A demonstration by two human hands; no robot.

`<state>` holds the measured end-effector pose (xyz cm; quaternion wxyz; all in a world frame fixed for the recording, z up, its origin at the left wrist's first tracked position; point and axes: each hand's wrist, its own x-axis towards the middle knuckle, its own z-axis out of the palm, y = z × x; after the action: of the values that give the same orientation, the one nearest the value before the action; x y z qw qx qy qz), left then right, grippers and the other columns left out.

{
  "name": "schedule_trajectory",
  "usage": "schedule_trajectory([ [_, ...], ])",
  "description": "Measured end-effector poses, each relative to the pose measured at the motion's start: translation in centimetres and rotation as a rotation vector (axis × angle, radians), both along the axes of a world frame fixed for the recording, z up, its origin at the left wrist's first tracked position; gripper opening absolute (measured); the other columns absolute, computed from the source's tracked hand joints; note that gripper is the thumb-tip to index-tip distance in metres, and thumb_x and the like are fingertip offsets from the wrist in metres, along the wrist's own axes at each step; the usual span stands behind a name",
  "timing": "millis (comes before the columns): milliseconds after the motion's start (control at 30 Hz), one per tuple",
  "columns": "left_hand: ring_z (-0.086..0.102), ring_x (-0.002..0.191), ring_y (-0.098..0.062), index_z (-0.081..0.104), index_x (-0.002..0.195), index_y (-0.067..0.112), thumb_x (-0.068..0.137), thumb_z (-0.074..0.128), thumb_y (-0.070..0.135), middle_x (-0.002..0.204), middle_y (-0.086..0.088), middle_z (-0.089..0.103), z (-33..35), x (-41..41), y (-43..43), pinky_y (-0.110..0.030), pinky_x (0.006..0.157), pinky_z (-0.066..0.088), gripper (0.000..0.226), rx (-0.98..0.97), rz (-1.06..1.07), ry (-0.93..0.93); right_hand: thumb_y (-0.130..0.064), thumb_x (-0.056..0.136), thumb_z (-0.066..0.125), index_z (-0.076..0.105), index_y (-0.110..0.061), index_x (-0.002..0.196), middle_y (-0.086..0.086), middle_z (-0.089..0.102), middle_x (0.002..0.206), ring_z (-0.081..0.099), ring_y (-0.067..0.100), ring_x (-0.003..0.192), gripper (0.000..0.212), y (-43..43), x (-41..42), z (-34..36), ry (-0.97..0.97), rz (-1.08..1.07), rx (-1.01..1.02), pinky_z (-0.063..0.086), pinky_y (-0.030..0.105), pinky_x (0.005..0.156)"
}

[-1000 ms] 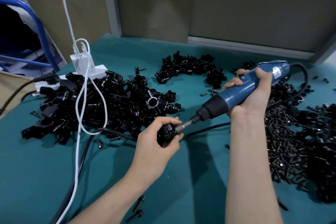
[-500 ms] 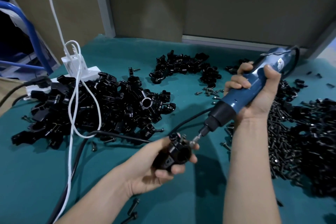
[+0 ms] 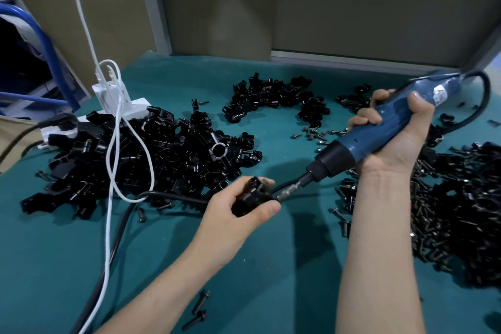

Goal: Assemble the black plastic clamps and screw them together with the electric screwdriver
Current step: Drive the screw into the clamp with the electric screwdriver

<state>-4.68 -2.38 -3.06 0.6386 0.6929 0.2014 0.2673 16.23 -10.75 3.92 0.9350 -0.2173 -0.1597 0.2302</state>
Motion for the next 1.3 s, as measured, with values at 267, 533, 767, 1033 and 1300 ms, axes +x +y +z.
schedule_trajectory([
  [267,0.048,0.054,-0.005,0.058,0.070,0.021,0.070,0.065,0.042,0.058,0.011,0.054,-0.1,-0.4,-0.2,-0.014,0.056,0.037,0.022,0.404,0.187,-0.004,-0.034,0.084,0.048,0.050,-0.016,0.087,-0.007,0.059,0.076,0.045,0.005,0.046,0.018,-0.5,0.1,0.2,0.065,-0.029,0.007,0.040,0.017,0.047],
  [533,0.038,0.046,-0.003,0.061,0.070,0.016,0.069,0.062,0.044,0.051,0.015,0.044,0.0,-0.4,-0.4,-0.023,0.048,0.043,0.028,0.687,0.232,0.031,-0.033,0.090,0.042,0.049,-0.015,0.088,-0.007,0.058,0.074,0.044,0.004,0.043,0.019,0.4,-1.1,1.3,0.094,0.059,0.062,0.040,0.016,0.045],
  [767,0.043,0.049,-0.008,0.061,0.069,0.017,0.070,0.059,0.055,0.051,0.009,0.052,0.1,-0.4,0.1,-0.034,0.048,0.047,0.038,0.758,0.290,0.104,-0.033,0.091,0.042,0.049,-0.016,0.085,-0.007,0.058,0.074,0.044,0.005,0.044,0.019,1.5,-1.8,1.4,0.072,0.097,-0.015,0.041,0.017,0.045],
  [1033,0.039,0.044,-0.017,0.045,0.063,0.015,0.070,0.059,0.049,0.047,0.005,0.042,-0.1,-0.3,0.4,-0.038,0.042,0.043,0.038,0.789,0.237,0.098,-0.032,0.088,0.048,0.051,-0.015,0.084,-0.006,0.058,0.076,0.044,0.005,0.045,0.018,1.6,-1.8,1.0,0.084,0.133,-0.020,0.042,0.017,0.046],
  [1300,0.034,0.045,-0.017,0.038,0.063,0.022,0.067,0.054,0.051,0.046,0.009,0.035,-0.1,-0.3,0.8,-0.034,0.045,0.042,0.033,0.737,0.307,0.168,-0.032,0.089,0.047,0.048,-0.016,0.085,-0.005,0.058,0.073,0.044,0.006,0.045,0.017,2.2,-2.0,1.4,0.085,0.082,-0.071,0.041,0.019,0.045],
])
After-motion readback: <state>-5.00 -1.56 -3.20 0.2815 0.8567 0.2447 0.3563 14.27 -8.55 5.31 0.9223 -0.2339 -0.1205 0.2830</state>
